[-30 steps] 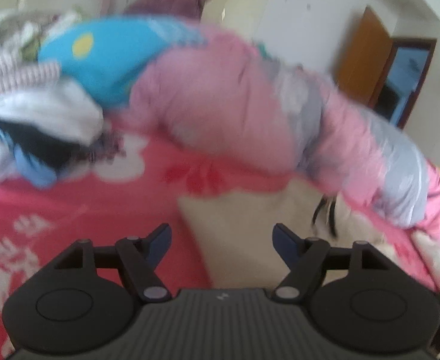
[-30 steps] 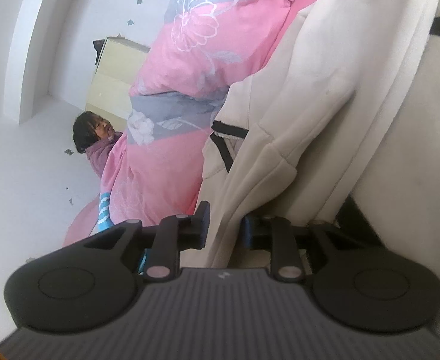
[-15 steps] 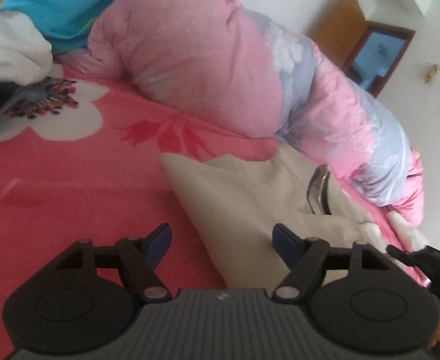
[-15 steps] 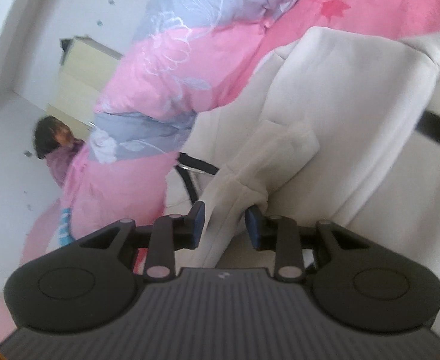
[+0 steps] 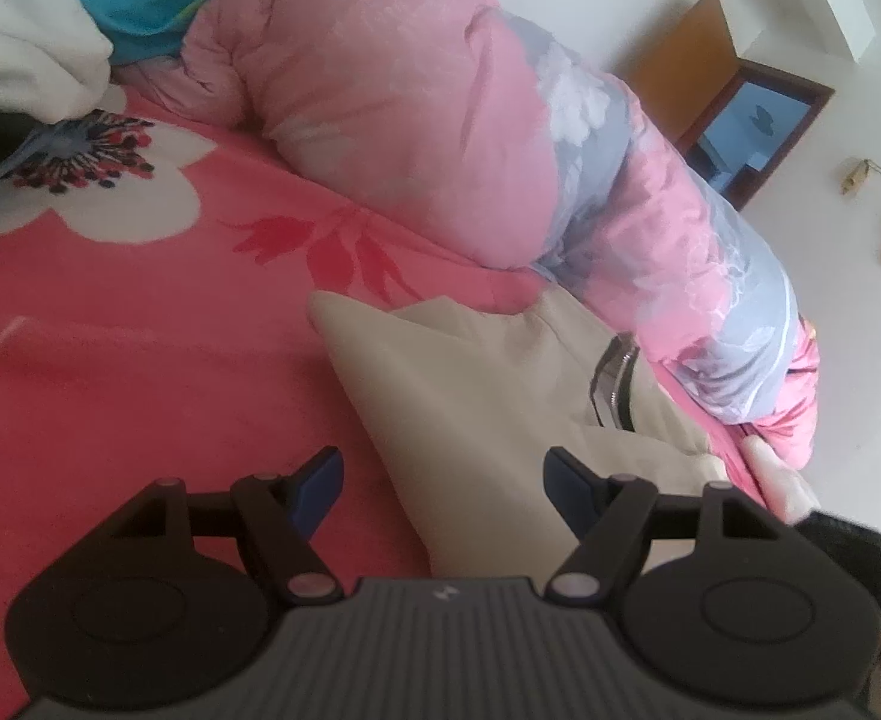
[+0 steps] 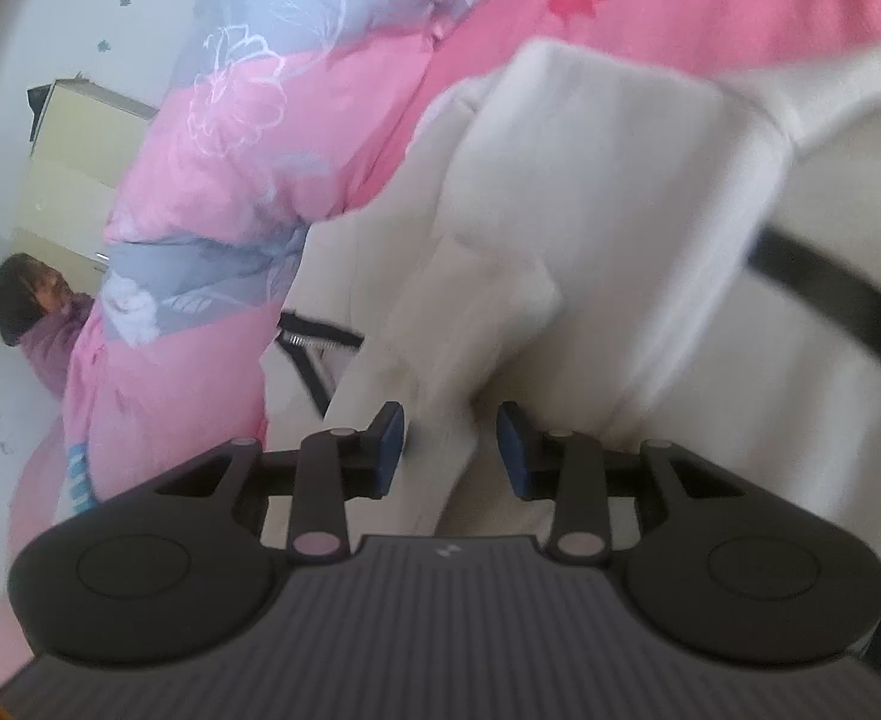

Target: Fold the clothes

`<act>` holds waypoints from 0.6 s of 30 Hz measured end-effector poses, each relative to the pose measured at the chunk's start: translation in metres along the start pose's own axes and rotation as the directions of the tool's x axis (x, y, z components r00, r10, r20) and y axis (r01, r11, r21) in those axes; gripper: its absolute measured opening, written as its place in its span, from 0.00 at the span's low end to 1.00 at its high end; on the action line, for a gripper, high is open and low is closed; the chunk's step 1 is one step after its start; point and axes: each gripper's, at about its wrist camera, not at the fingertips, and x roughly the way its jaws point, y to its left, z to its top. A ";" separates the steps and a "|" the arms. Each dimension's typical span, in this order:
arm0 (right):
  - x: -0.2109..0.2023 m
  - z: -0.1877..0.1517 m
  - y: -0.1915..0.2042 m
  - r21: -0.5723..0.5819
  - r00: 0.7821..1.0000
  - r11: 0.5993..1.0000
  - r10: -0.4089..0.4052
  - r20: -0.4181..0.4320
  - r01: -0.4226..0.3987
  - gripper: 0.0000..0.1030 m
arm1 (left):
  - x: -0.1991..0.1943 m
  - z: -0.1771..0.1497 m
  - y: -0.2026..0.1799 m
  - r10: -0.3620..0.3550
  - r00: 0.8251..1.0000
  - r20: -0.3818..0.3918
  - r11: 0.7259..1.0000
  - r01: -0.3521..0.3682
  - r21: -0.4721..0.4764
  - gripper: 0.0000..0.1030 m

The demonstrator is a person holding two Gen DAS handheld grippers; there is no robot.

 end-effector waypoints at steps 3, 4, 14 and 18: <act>0.014 0.009 0.003 -0.007 1.000 1.000 -0.004 -0.001 0.004 0.32 | 0.001 -0.001 -0.001 -0.002 1.000 0.003 1.000 0.002 0.014 0.72; 0.012 0.012 0.011 -0.033 1.000 0.999 0.001 0.014 -0.001 0.22 | 0.002 -0.002 0.000 0.004 1.000 0.002 1.000 -0.004 0.017 0.72; -0.007 0.045 0.090 -0.296 0.984 0.955 0.073 0.160 -0.023 0.07 | -0.006 -0.004 -0.010 -0.058 0.998 0.001 0.997 0.058 0.059 0.72; -0.016 0.060 0.103 -0.364 0.971 0.931 0.063 0.231 0.026 0.07 | -0.015 -0.016 -0.034 -0.094 0.995 -0.029 0.978 0.097 0.183 0.74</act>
